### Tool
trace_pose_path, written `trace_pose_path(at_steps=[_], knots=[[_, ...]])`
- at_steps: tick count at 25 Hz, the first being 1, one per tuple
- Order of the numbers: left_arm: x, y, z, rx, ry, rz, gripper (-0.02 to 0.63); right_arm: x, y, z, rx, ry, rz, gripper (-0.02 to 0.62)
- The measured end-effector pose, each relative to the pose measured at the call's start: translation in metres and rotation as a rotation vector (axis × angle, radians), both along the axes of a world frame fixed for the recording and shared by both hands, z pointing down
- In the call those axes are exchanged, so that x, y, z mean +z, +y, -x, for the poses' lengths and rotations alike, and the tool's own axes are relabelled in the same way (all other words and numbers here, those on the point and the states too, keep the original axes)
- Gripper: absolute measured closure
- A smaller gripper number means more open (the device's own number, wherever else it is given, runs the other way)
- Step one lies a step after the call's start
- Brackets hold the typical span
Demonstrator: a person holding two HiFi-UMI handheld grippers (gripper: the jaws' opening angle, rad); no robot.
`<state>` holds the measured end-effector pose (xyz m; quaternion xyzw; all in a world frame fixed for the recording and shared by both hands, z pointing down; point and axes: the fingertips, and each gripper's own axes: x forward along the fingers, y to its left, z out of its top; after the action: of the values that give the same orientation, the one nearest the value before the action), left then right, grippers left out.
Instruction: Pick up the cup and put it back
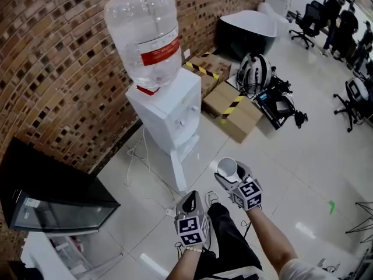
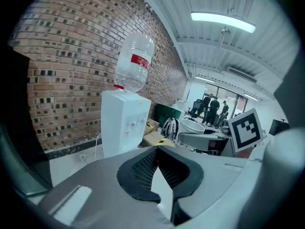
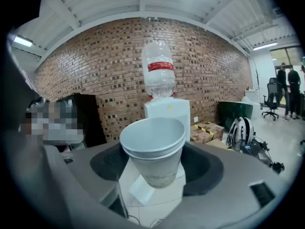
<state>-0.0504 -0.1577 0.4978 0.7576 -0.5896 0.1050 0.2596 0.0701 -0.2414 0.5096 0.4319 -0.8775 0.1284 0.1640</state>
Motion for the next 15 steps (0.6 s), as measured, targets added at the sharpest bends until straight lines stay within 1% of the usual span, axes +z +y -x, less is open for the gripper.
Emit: trace_pose_path(at_steps=[3,8,11,15], knots=[[0.048,-0.034,-0.003,-0.043,-0.004,0.012,0.600,0.055,-0.048,0.001,-0.006,0.001,0.006,0.262],[0.139,-0.087,-0.017,-0.068,0.017,0.038,0.599,0.161,-0.114,-0.002,0.017,-0.003,0.030,0.262],[0.183,-0.123,-0.022,-0.073,0.020,0.005,0.599,0.227,-0.147,0.000,0.024,0.001,0.038,0.262],[0.240,-0.165,-0.025,-0.073,0.031,-0.036,0.598,0.316,-0.187,0.010,-0.005,0.022,0.038,0.262]])
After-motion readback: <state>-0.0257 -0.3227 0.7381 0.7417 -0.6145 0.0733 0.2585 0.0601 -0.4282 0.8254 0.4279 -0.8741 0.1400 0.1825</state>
